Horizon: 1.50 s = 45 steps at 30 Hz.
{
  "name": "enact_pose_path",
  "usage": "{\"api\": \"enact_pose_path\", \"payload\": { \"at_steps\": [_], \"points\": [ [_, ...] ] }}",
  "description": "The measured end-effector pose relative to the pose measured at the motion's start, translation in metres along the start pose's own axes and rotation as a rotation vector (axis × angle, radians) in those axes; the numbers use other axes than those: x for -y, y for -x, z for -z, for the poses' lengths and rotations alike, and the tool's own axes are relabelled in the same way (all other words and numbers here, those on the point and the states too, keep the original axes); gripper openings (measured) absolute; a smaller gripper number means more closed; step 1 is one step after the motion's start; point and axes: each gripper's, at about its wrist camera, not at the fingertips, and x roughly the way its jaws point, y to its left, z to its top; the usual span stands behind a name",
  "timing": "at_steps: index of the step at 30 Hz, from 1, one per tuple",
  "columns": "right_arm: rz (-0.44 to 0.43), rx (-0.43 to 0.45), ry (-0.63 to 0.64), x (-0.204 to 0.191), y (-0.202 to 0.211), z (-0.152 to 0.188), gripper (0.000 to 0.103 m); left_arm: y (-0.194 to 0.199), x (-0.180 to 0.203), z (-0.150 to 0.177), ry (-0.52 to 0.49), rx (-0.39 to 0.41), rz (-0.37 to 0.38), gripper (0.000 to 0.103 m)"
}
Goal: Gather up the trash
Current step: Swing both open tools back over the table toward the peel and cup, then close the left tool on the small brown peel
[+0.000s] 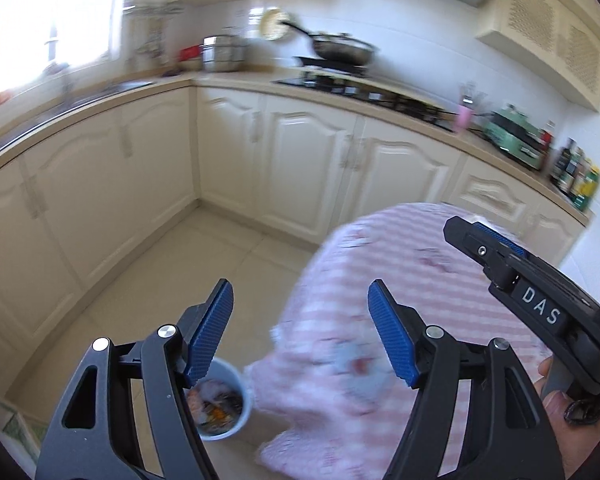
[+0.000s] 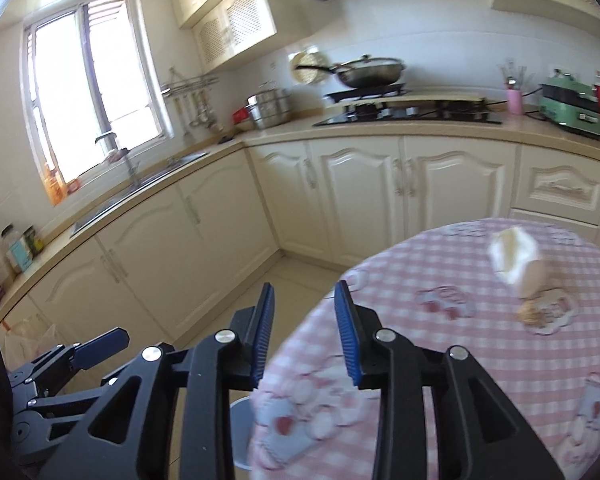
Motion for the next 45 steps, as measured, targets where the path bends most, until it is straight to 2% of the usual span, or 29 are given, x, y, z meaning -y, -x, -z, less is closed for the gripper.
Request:
{"api": "enact_pose_path", "payload": {
  "at_steps": [9, 17, 23, 25, 33, 36, 37, 45],
  "points": [
    [0.213, 0.057, -0.101, 0.132, 0.055, 0.0, 0.036, -0.031, 0.134, -0.003, -0.158, -0.043, 0.164, 0.069],
    [0.31, 0.048, -0.199, 0.223, 0.064, 0.008, 0.036, -0.077, 0.202, 0.001, -0.221, -0.119, 0.246, 0.069],
    [0.335, 0.002, -0.225, 0.259, 0.05, 0.014, 0.036, -0.123, 0.245, 0.01, -0.258, -0.191, 0.262, 0.069],
    [0.336, -0.016, -0.229, 0.267, 0.041, 0.014, 0.036, -0.136, 0.251, 0.012, -0.259, -0.208, 0.264, 0.066],
    [0.327, -0.068, -0.221, 0.283, 0.007, 0.011, 0.036, -0.178, 0.268, 0.016, -0.269, -0.267, 0.261, 0.042],
    [0.323, -0.081, -0.216, 0.284, -0.003, 0.009, 0.036, -0.185, 0.271, 0.016, -0.297, -0.262, 0.237, 0.023],
    [0.32, -0.084, -0.214, 0.284, -0.005, 0.009, 0.036, -0.185, 0.27, 0.016, -0.301, -0.261, 0.244, 0.021],
    [0.298, -0.095, -0.195, 0.277, -0.021, 0.001, 0.04, -0.175, 0.248, 0.004, -0.228, -0.246, 0.29, 0.02]
  ]
}}
